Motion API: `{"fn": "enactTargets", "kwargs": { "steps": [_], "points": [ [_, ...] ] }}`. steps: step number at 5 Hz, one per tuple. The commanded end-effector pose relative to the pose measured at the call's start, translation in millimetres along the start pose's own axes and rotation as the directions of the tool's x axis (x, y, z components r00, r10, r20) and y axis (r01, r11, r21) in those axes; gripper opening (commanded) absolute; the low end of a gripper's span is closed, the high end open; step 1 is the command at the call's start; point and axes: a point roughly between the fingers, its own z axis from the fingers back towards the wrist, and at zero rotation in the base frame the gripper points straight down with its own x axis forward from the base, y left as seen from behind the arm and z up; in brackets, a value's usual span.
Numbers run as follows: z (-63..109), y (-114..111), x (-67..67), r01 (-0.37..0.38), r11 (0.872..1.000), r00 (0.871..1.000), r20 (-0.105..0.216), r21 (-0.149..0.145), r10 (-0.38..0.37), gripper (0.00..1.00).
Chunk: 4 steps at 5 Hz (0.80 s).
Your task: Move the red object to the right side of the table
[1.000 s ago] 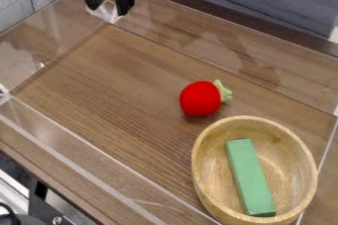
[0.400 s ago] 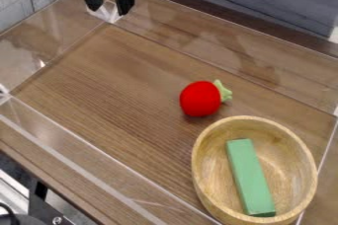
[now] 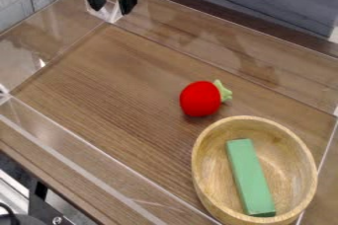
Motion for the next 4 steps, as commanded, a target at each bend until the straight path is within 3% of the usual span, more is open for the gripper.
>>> {"fn": "enactTargets", "kwargs": {
  "steps": [1,4],
  "points": [
    [15.1,3.0,8.2,-0.001,1.0,0.998,0.059,0.009,0.001,1.0],
    [6.3,19.4,31.5,-0.039,0.999,0.996,0.077,0.023,0.037,1.0]
  ]
}}
